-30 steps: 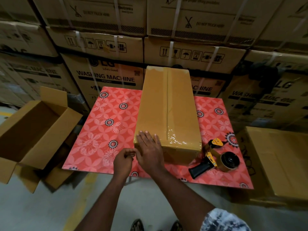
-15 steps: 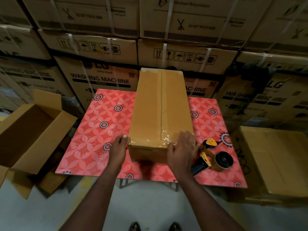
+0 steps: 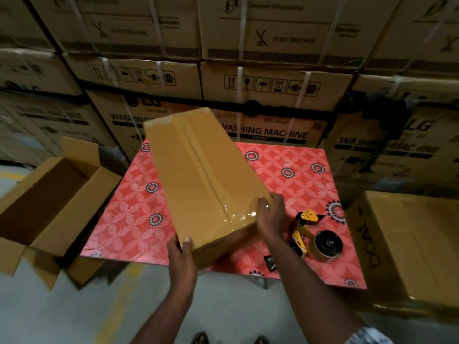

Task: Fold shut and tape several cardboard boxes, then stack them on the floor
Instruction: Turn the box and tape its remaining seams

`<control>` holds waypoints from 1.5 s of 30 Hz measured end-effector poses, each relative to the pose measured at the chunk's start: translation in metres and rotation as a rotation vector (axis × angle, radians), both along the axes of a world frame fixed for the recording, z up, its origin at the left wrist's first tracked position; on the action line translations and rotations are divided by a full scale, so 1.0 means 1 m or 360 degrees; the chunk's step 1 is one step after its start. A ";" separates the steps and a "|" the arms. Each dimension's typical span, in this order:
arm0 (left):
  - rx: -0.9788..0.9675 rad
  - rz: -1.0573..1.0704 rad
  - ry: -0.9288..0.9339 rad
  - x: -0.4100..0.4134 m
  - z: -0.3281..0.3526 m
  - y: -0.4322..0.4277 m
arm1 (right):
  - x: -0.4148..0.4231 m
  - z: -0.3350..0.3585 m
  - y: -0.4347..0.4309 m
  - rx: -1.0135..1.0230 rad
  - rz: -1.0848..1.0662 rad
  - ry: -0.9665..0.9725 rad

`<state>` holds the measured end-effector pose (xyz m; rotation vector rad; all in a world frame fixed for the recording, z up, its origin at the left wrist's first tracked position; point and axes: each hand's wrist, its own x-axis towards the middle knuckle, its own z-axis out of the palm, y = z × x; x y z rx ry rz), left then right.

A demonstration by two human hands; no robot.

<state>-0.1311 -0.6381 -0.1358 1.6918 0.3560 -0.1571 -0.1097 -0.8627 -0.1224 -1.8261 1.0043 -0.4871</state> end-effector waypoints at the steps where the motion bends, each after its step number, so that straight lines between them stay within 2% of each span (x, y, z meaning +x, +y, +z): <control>1: -0.0068 0.0051 0.0045 -0.013 0.004 -0.007 | 0.006 -0.002 -0.010 -0.0051 0.0079 0.0023; 4: -0.0217 0.0119 0.0146 -0.036 0.014 -0.027 | 0.029 -0.007 -0.036 -0.0378 0.0260 0.0200; 7: -0.0342 0.0181 0.0217 -0.035 0.024 -0.045 | 0.033 -0.002 -0.029 -0.0544 0.0364 0.0445; 11: -0.0537 0.0080 0.0392 -0.020 0.025 -0.062 | -0.016 -0.013 0.037 -0.0681 0.0747 0.0291; 13: -0.0686 0.0012 0.0473 -0.015 0.023 -0.066 | -0.048 -0.019 0.063 -0.0744 0.0851 0.0251; 16: -0.0763 0.0085 0.0535 -0.012 0.025 -0.065 | -0.070 -0.022 0.068 -0.0753 0.0936 0.0225; 18: -0.0616 0.0123 0.0330 -0.009 0.024 -0.065 | -0.069 -0.022 0.056 -0.0735 0.1015 0.0164; 21: 0.0028 0.0062 -0.0060 0.001 0.022 -0.064 | -0.061 -0.026 0.025 -0.0754 0.1158 0.0137; 24: 0.0829 -0.0349 -0.0771 0.030 0.025 -0.054 | -0.052 -0.023 -0.023 -0.0595 0.1279 0.0054; 26: 0.1120 -0.0662 -0.1000 0.065 0.023 -0.044 | -0.046 -0.018 -0.056 -0.0484 0.1327 -0.0010; 28: 0.1285 -0.0894 -0.0951 0.099 0.018 -0.036 | -0.038 -0.018 -0.083 -0.0433 0.1243 -0.0043; 30: 0.1417 -0.1045 -0.0892 0.128 0.014 -0.030 | -0.030 -0.022 -0.097 -0.0496 0.0908 -0.0077; 33: 0.1381 -0.1130 -0.0923 0.161 0.016 -0.021 | -0.014 -0.026 -0.077 -0.0809 0.0336 0.0060; 35: 0.1286 -0.1108 -0.0998 0.179 0.018 -0.012 | 0.000 -0.024 -0.041 -0.0962 0.0144 0.0251; 41: 0.1378 -0.0928 -0.0985 0.250 0.016 0.048 | 0.048 -0.029 0.081 -0.1020 0.0363 0.0483; 45: 0.1542 -0.0786 -0.0839 0.321 0.016 0.111 | 0.070 -0.029 0.105 -0.0945 0.0281 0.0536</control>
